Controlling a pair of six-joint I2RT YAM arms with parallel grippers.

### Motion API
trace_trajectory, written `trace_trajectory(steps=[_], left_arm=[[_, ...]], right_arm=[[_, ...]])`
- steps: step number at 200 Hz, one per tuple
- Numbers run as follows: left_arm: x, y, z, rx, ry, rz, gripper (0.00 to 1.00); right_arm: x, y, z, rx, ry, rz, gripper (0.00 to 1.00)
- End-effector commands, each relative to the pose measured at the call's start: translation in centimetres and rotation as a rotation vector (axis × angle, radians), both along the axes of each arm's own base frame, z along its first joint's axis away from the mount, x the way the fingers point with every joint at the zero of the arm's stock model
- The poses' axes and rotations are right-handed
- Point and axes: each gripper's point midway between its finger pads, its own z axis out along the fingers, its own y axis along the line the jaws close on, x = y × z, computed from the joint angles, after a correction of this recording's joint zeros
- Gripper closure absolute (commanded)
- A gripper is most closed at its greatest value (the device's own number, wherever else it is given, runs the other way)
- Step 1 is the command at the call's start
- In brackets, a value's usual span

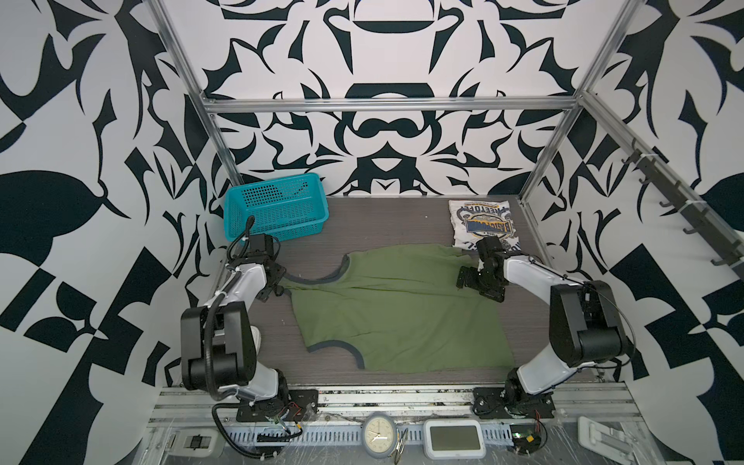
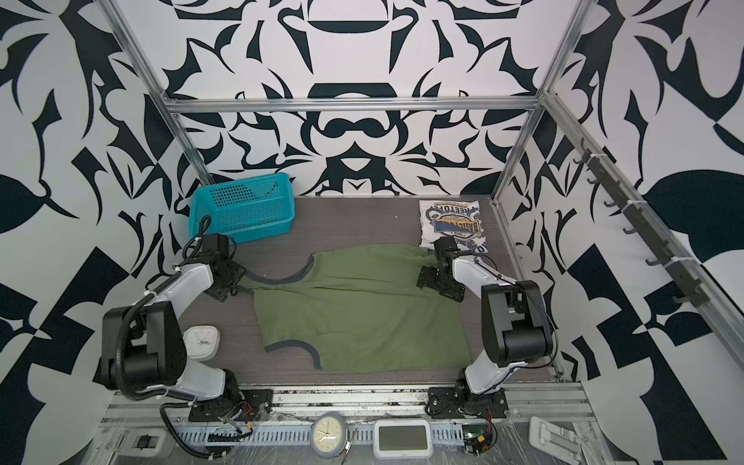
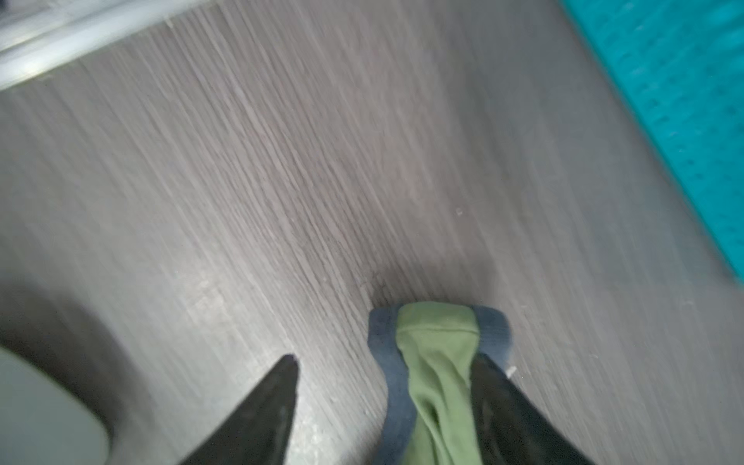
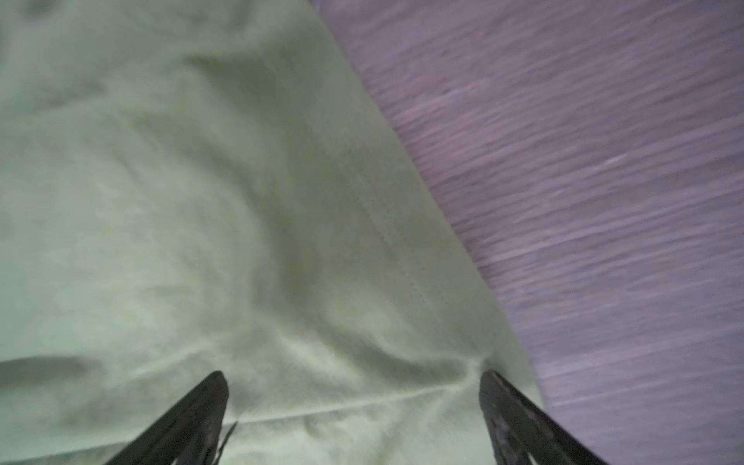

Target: Fold and stack the tank tops

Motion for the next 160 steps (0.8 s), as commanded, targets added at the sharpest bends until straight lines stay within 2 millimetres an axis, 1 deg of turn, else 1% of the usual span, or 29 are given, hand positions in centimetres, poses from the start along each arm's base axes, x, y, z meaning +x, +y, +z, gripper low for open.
trace_trajectory(steps=[1,9,17,23,34,51,57,66,77,97,113,131,151,160], left_arm=[[0.0,0.0,4.2,0.087,-0.063,-0.045,0.24],[0.8,-1.1,5.4,0.101,-0.082,-0.103,0.24],[1.5,-2.7,6.2,0.102,-0.085,-0.161,0.26],[2.2,-4.5,6.4,0.091,-0.086,-0.226,0.27],[3.5,-8.4,6.4,0.053,-0.085,-0.355,0.28],[5.0,-14.2,5.1,-0.023,-0.035,-0.527,0.31],[5.4,-15.9,4.5,-0.046,-0.015,-0.578,0.33],[6.0,-18.1,3.6,-0.073,0.015,-0.642,0.36],[6.7,-20.2,2.7,-0.082,0.041,-0.708,0.39],[7.7,-22.9,1.2,-0.075,0.076,-0.789,0.45],[8.6,-23.8,-0.1,-0.084,0.11,-0.808,0.51],[9.2,-23.9,-1.6,-0.079,0.157,-0.797,0.58],[9.4,-23.9,-2.7,-0.084,0.184,-0.778,0.6],[9.4,-24.3,-3.0,-0.095,0.188,-0.778,0.61]], right_arm=[[1.0,0.4,2.9,-0.014,-0.08,0.034,0.0],[1.1,0.7,3.2,-0.011,-0.088,0.042,0.01],[1.1,0.9,3.3,-0.008,-0.092,0.049,0.0],[1.2,1.1,3.4,-0.006,-0.096,0.052,0.01],[1.3,1.3,3.3,-0.006,-0.094,0.058,0.0],[1.3,1.7,2.9,0.003,-0.087,0.061,0.01],[1.2,1.8,2.8,0.005,-0.084,0.061,0.0],[1.1,1.8,2.6,0.006,-0.083,0.062,0.0],[1.0,1.8,2.3,0.004,-0.076,0.065,0.0],[0.6,1.6,1.9,-0.003,-0.067,0.068,0.0],[0.4,1.6,1.7,-0.002,-0.063,0.069,0.0],[0.3,1.7,1.5,0.001,-0.058,0.071,0.0],[0.4,1.7,1.4,0.001,-0.056,0.075,0.0],[0.4,1.7,1.3,0.001,-0.054,0.074,0.0]])
